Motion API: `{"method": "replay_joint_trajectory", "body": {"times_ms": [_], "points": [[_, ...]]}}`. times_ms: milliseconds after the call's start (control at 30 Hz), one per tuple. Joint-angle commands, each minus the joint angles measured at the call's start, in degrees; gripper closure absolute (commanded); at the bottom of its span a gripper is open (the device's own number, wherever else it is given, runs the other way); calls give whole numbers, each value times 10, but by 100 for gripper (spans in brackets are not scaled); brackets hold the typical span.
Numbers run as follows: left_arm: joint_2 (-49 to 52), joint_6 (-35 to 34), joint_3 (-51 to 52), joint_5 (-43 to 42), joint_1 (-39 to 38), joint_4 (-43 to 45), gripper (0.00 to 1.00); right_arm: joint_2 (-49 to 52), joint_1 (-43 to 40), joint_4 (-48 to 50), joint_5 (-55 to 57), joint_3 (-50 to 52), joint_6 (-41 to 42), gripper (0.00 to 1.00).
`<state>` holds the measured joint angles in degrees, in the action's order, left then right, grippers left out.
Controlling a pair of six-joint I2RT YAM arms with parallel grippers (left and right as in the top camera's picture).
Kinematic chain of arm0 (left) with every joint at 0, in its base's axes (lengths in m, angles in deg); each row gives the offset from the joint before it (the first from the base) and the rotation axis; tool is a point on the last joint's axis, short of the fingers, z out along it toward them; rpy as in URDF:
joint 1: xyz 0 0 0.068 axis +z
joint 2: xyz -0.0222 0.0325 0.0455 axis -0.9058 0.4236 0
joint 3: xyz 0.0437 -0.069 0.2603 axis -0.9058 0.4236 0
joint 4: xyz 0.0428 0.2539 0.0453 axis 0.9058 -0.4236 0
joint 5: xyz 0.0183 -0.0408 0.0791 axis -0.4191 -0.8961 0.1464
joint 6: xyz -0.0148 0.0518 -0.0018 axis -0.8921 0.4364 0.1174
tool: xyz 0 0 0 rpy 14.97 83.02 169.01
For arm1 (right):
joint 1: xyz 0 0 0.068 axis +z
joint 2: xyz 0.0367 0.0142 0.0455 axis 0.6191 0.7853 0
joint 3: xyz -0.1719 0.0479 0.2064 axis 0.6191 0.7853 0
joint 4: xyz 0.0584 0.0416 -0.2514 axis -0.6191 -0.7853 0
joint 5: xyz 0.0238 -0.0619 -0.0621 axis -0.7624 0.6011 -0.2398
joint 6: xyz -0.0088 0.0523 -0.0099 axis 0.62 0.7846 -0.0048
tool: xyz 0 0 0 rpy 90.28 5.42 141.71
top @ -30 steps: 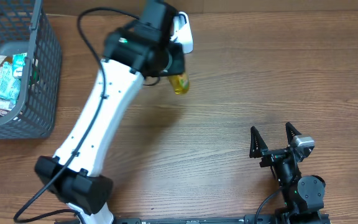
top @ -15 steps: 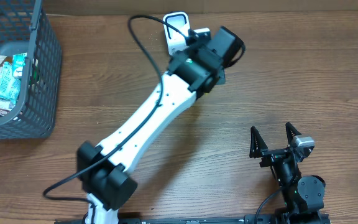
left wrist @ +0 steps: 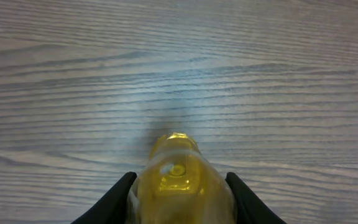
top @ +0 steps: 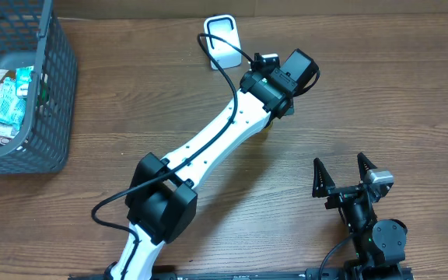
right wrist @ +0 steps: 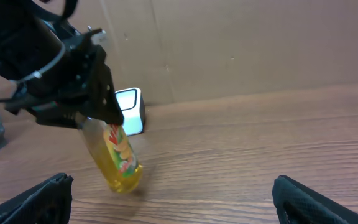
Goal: Scan the item barcode
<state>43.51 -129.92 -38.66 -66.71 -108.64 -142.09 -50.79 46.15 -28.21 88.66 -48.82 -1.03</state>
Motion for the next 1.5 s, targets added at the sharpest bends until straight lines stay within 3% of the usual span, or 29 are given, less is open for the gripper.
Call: {"method": "replay_joint_trajectory", "body": {"times_ms": [0,1267,1467], "points": [[14,-8,-11,-7,-3,17,95,-5,-2,3,3,6,-4,0],[49,-6,-8,31,-19,51,95,-5,-2,3,3,6,-4,0],[65,-1,-8,35,-19,51,85,-5,-2,3,3,6,-4,0]]}}
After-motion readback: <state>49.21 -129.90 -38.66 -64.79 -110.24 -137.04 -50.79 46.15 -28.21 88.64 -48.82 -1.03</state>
